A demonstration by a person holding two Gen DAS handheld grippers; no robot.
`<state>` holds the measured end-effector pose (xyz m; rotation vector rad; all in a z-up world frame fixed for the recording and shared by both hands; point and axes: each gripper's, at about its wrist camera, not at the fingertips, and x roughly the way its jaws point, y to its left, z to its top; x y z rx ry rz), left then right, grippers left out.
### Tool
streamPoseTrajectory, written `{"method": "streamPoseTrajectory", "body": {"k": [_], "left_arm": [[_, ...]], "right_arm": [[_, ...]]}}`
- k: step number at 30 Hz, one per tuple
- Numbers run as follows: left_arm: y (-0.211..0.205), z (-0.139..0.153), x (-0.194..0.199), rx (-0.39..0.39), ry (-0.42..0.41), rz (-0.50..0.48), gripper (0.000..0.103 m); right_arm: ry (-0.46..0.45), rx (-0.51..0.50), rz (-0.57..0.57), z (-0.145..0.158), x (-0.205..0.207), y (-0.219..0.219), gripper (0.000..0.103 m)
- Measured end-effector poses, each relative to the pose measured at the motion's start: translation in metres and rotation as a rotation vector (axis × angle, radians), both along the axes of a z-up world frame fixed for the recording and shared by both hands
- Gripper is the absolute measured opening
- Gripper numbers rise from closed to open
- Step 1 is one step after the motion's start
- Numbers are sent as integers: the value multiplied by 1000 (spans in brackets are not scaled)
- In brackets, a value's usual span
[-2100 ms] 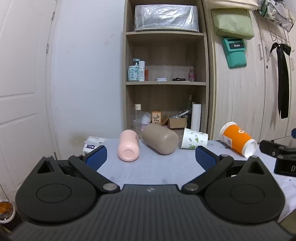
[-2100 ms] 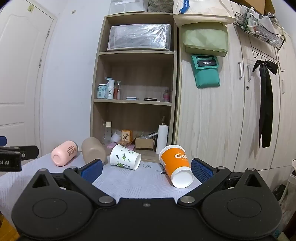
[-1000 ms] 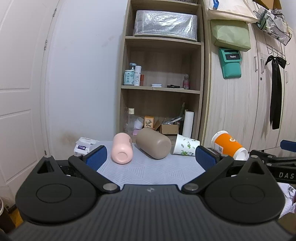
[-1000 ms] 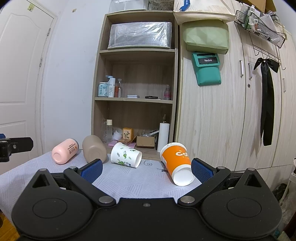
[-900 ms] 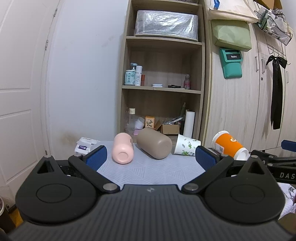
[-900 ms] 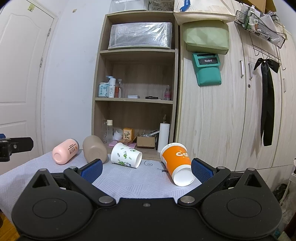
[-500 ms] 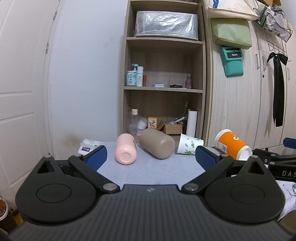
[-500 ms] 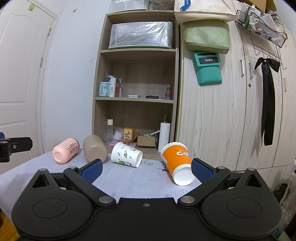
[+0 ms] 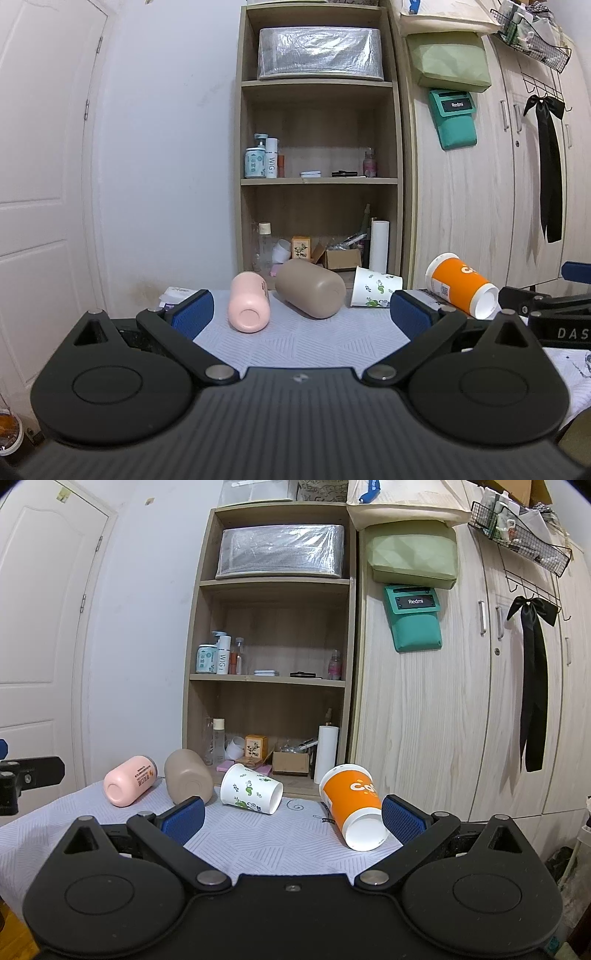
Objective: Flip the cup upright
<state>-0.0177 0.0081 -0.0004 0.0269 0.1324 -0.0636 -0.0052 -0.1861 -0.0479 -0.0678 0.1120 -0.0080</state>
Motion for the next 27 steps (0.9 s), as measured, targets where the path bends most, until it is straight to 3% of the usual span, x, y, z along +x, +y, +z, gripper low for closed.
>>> {"method": "streamPoseTrajectory", "body": {"k": [19, 23, 27], "left_arm": [[0, 0, 1, -8, 14, 2, 103], [-3, 5, 10, -9, 55, -4, 103], [-13, 13, 23, 38, 74, -16, 103]], "right_arm": [[19, 6, 9, 1, 5, -2, 103], [25, 7, 62, 10, 12, -5, 103], [71, 11, 146, 22, 30, -17, 103]]}}
